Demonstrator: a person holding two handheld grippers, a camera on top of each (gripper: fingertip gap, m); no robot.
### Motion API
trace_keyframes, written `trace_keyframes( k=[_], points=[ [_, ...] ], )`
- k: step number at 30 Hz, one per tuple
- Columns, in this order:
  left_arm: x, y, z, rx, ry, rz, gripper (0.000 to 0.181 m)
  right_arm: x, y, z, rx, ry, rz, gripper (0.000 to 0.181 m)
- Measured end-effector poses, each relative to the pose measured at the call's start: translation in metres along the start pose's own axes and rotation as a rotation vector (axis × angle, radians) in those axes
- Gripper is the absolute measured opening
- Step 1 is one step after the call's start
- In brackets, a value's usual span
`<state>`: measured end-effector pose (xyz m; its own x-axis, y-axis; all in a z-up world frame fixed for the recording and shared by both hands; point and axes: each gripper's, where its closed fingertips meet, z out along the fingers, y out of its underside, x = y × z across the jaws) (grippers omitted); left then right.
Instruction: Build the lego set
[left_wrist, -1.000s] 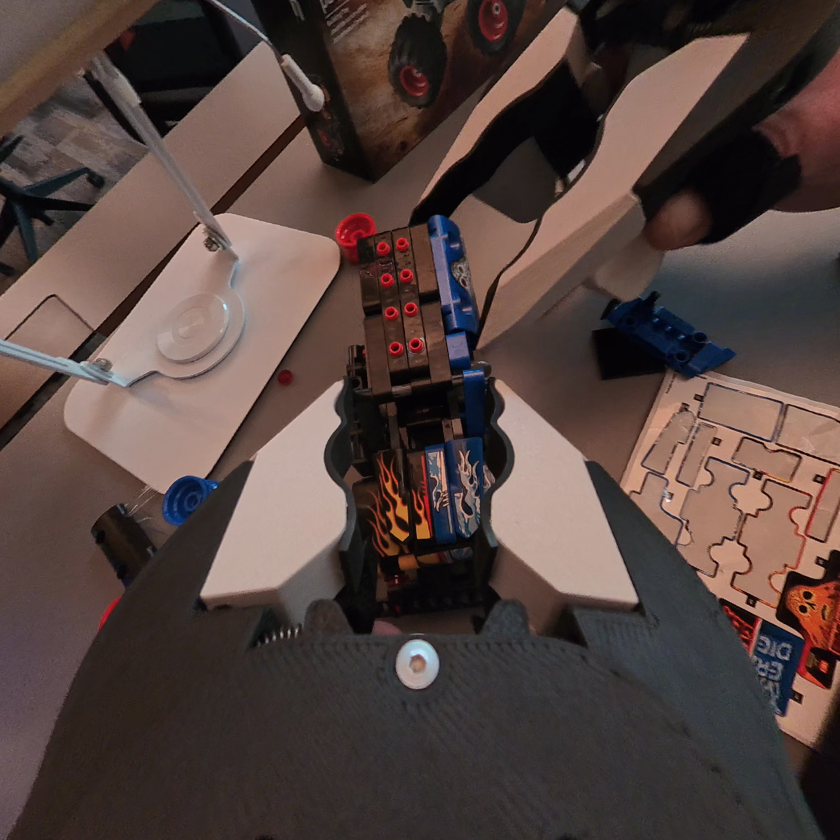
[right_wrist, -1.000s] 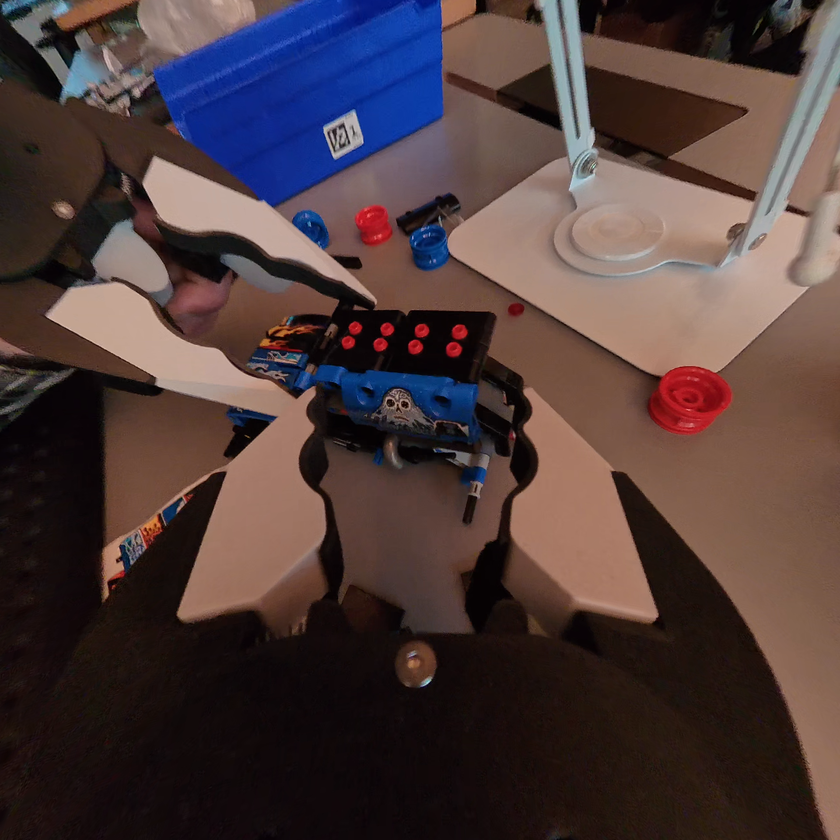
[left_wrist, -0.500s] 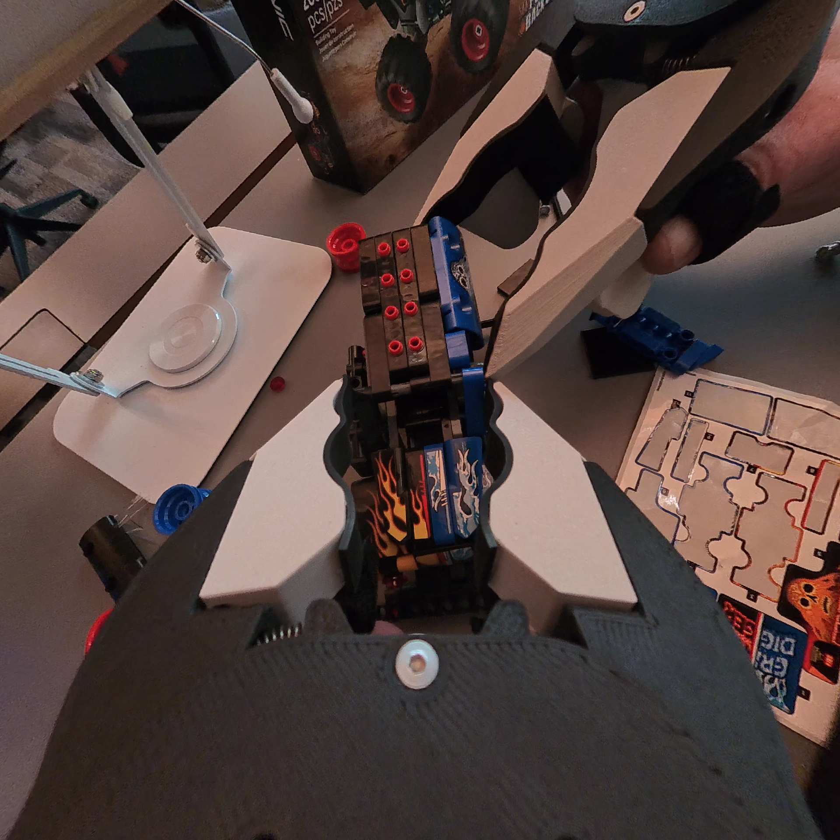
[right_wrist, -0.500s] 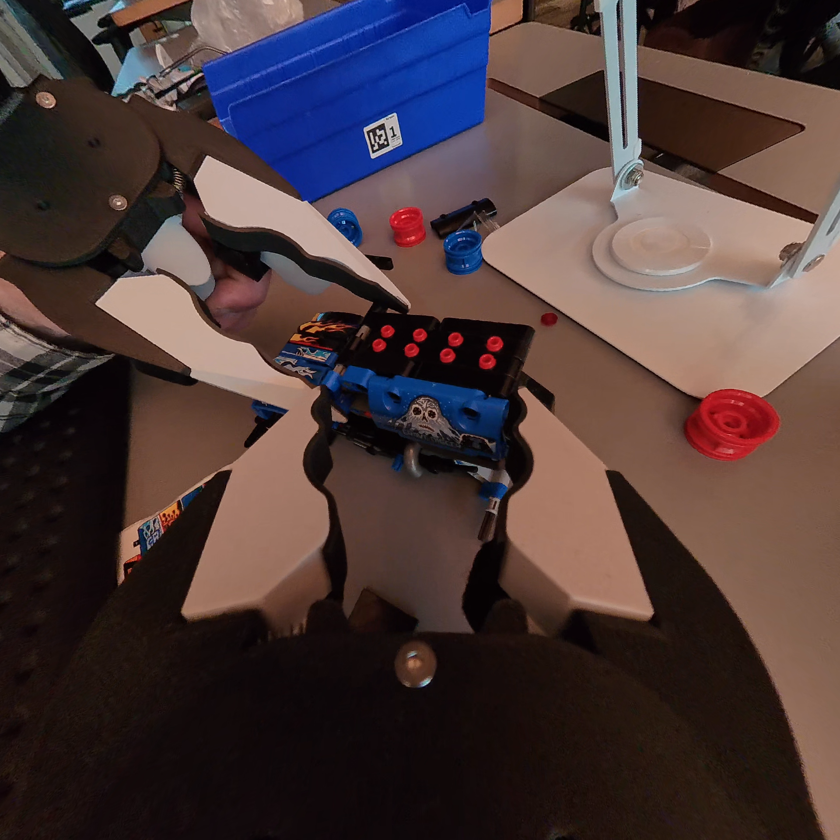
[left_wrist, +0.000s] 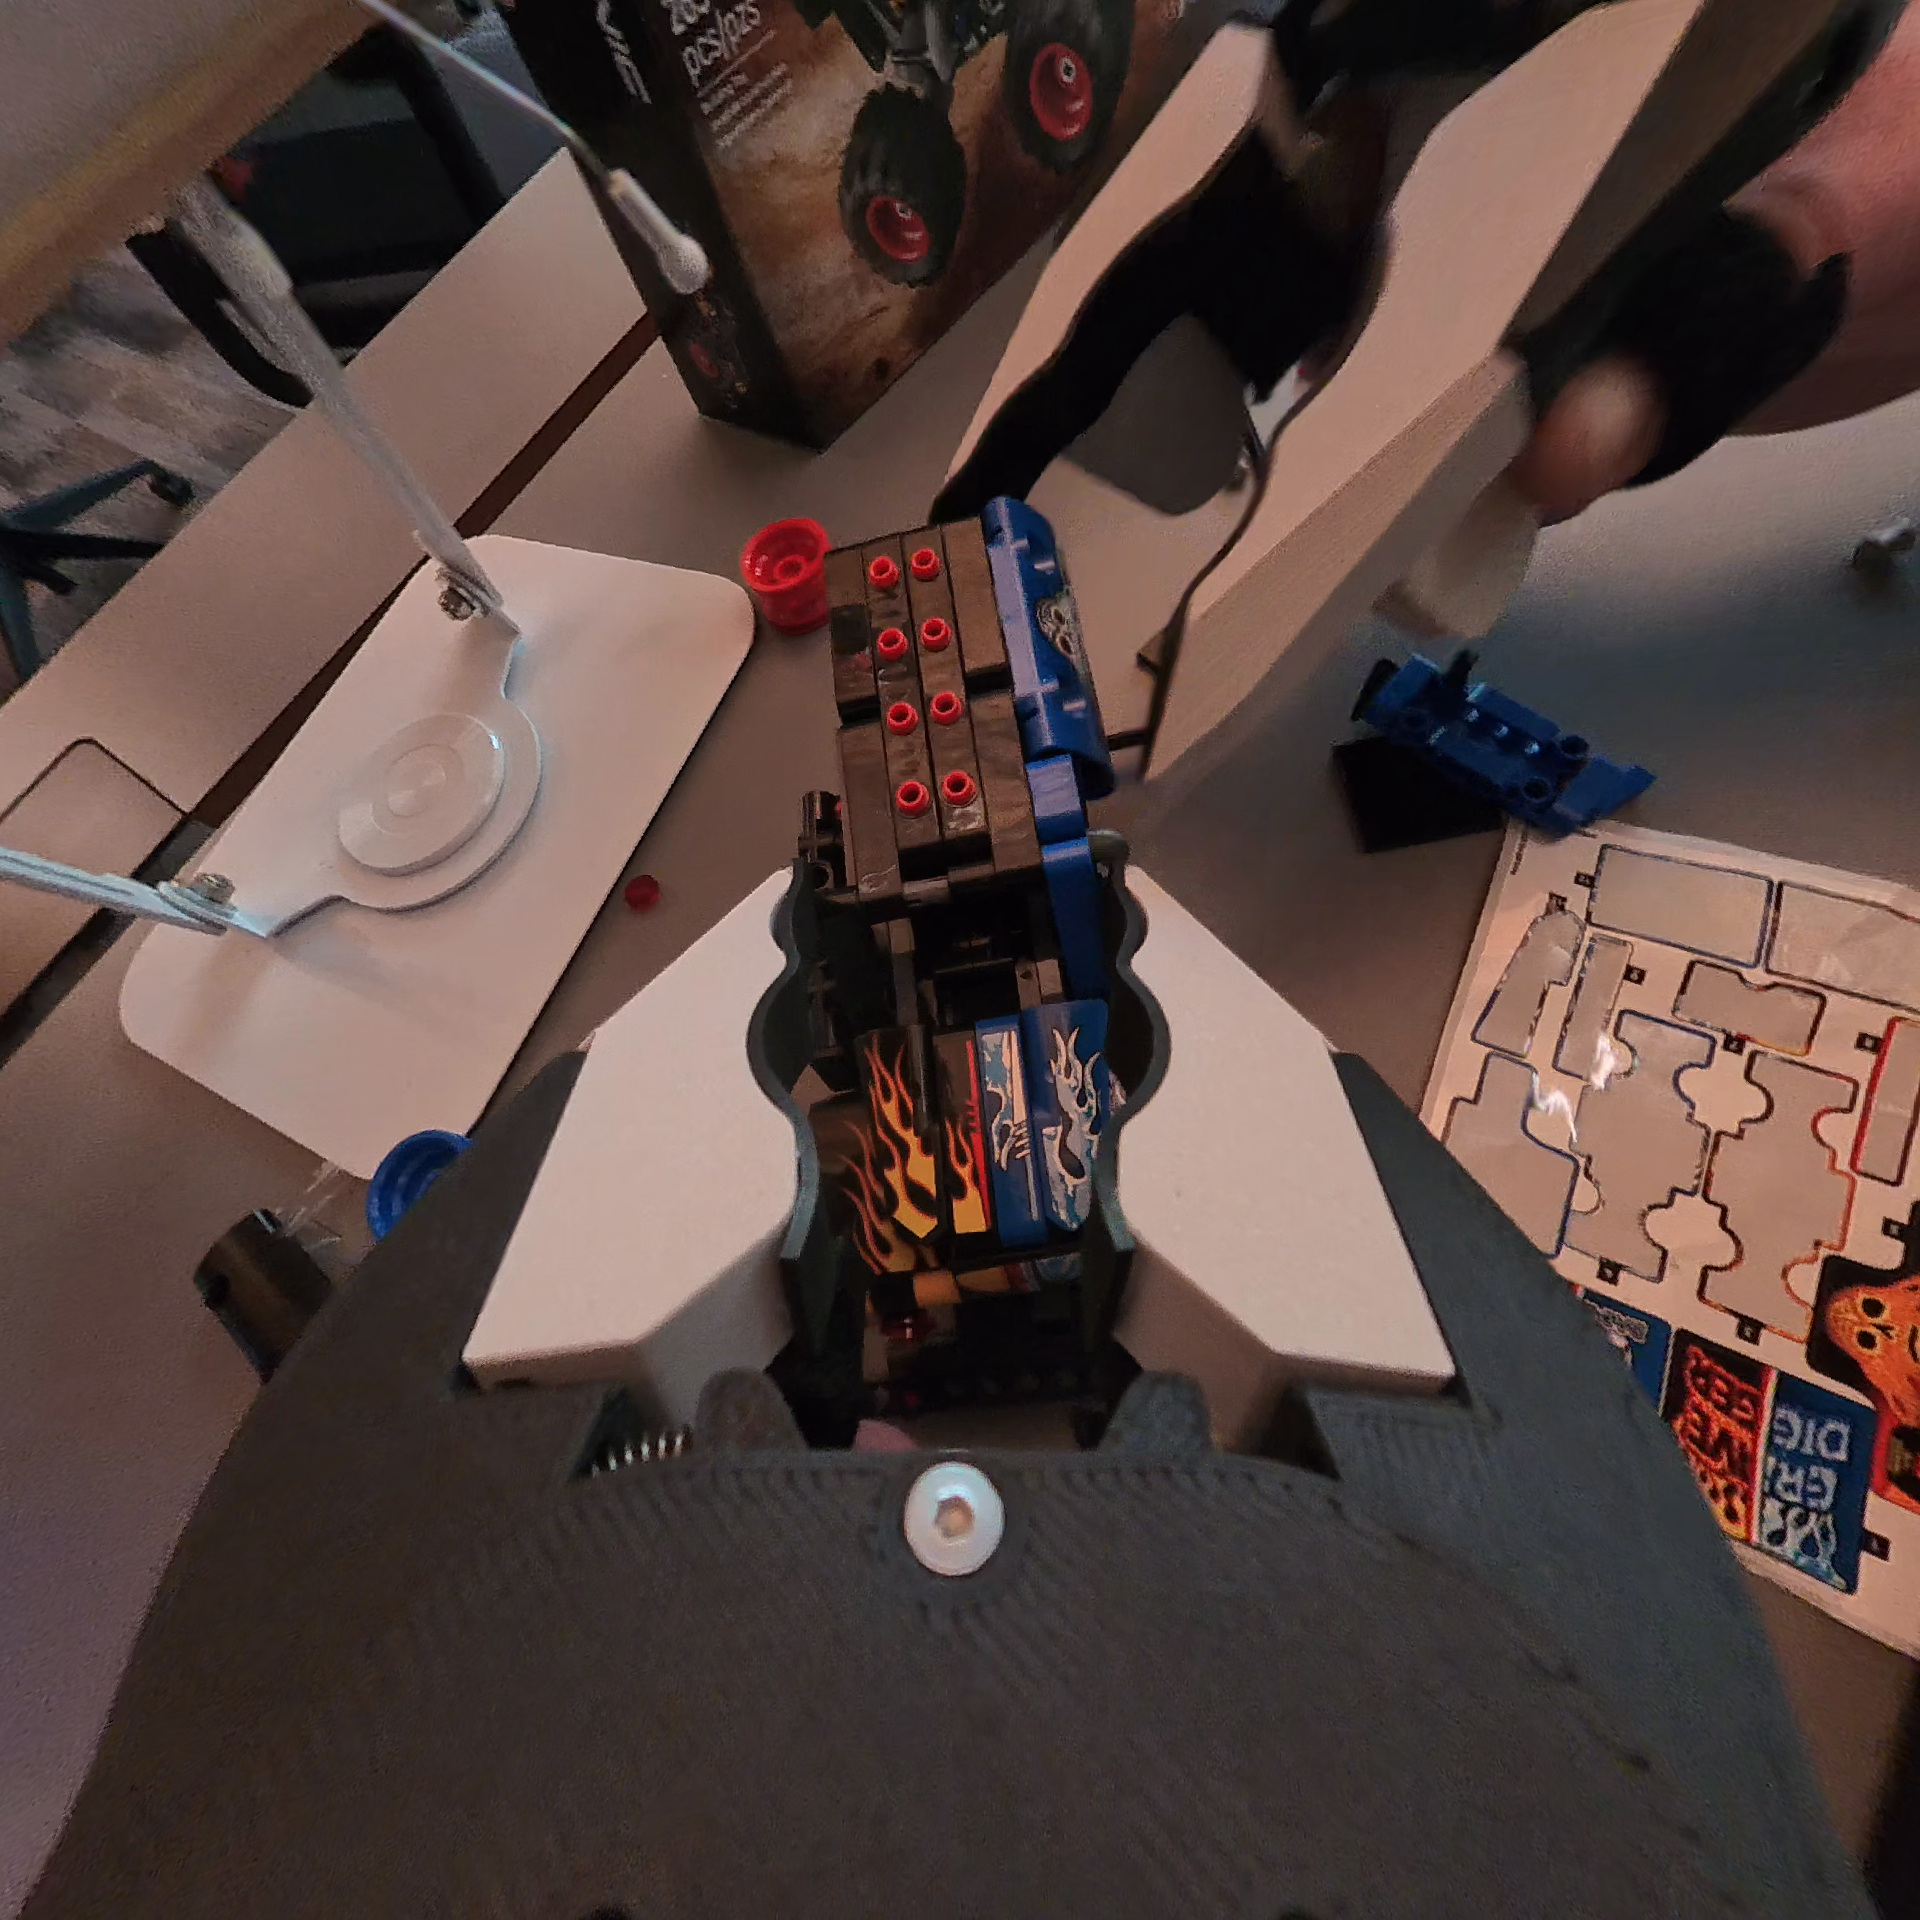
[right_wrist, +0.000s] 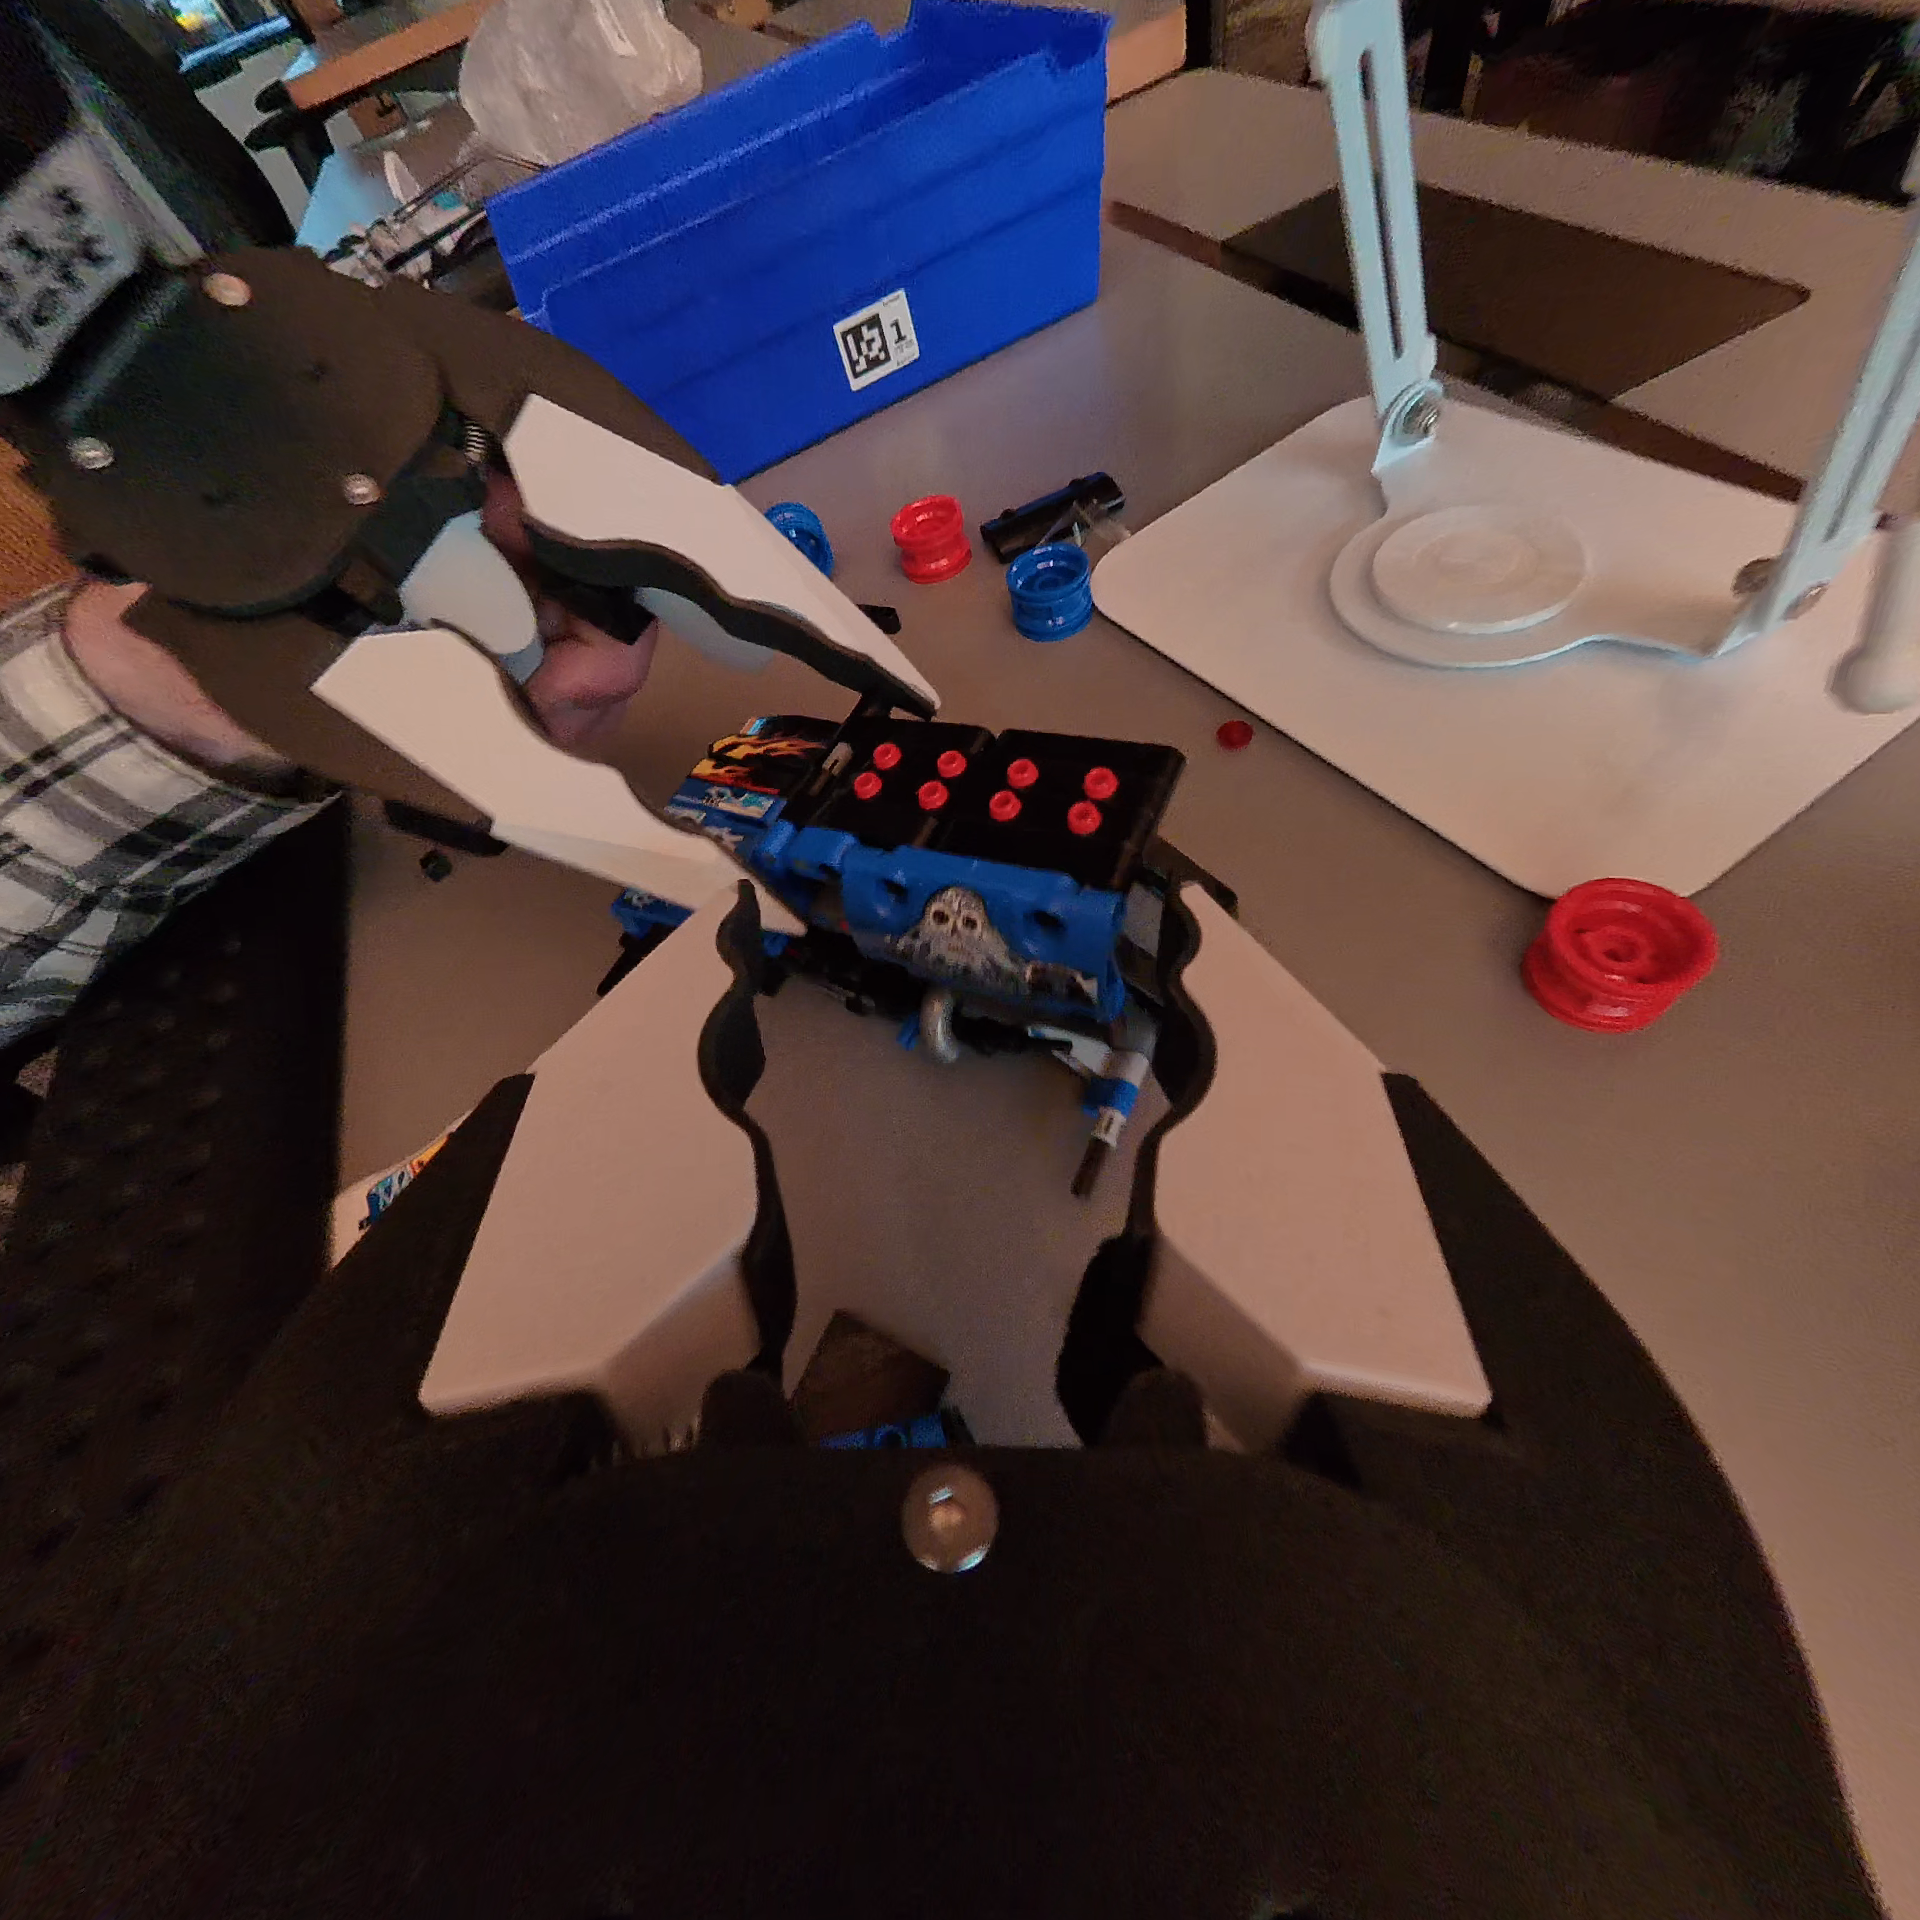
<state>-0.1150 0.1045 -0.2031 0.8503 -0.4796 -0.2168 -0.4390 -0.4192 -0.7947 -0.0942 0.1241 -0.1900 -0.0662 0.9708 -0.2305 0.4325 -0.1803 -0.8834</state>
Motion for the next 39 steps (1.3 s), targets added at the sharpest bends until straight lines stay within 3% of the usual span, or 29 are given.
trace_keyframes(
  k=[8, 12, 14, 16, 19, 23, 28, 32, 36, 39],
  points=[
    [-0.008, 0.003, -0.021, 0.027, -0.001, -0.075, 0.07, 0.0, 0.007, -0.057, -0.013, 0.0, -0.053, 0.068],
    [0.005, 0.025, -0.023, -0.106, -0.017, -0.006, 0.089, -0.021, 0.042, -0.069, -0.172, -0.061, -0.107, 0.069],
    [0.005, 0.027, -0.03, -0.097, -0.043, 0.0, 0.088, -0.032, 0.064, -0.07, -0.266, -0.083, -0.141, 0.076],
    [0.007, 0.022, -0.038, -0.059, -0.059, -0.018, 0.085, -0.037, 0.087, -0.067, -0.36, -0.083, -0.164, 0.077],
    [0.02, 0.009, -0.049, -0.002, -0.097, 0.03, 0.076, -0.031, 0.114, -0.063, -0.467, -0.039, -0.189, 0.059],
    [0.05, 0.0, -0.047, 0.015, -0.123, 0.103, 0.07, -0.032, 0.113, -0.064, -0.431, -0.056, -0.145, 0.051],
    [0.105, -0.015, -0.026, 0.038, -0.007, 0.163, 0.067, -0.037, 0.106, -0.066, -0.377, -0.078, -0.136, 0.051],
    [0.14, -0.013, 0.008, -0.017, -0.027, 0.449, 0.06, -0.058, 0.096, -0.069, -0.311, -0.209, -0.069, 0.051],
    [0.148, -0.016, 0.028, -0.003, -0.093, 0.643, 0.03, -0.073, 0.095, -0.07, -0.298, -0.305, -0.022, 0.051],
    [0.146, -0.02, 0.026, 0.02, -0.163, 0.711, 0.012, -0.074, 0.085, -0.071, -0.247, -0.323, 0.008, 0.051]
  ],
)
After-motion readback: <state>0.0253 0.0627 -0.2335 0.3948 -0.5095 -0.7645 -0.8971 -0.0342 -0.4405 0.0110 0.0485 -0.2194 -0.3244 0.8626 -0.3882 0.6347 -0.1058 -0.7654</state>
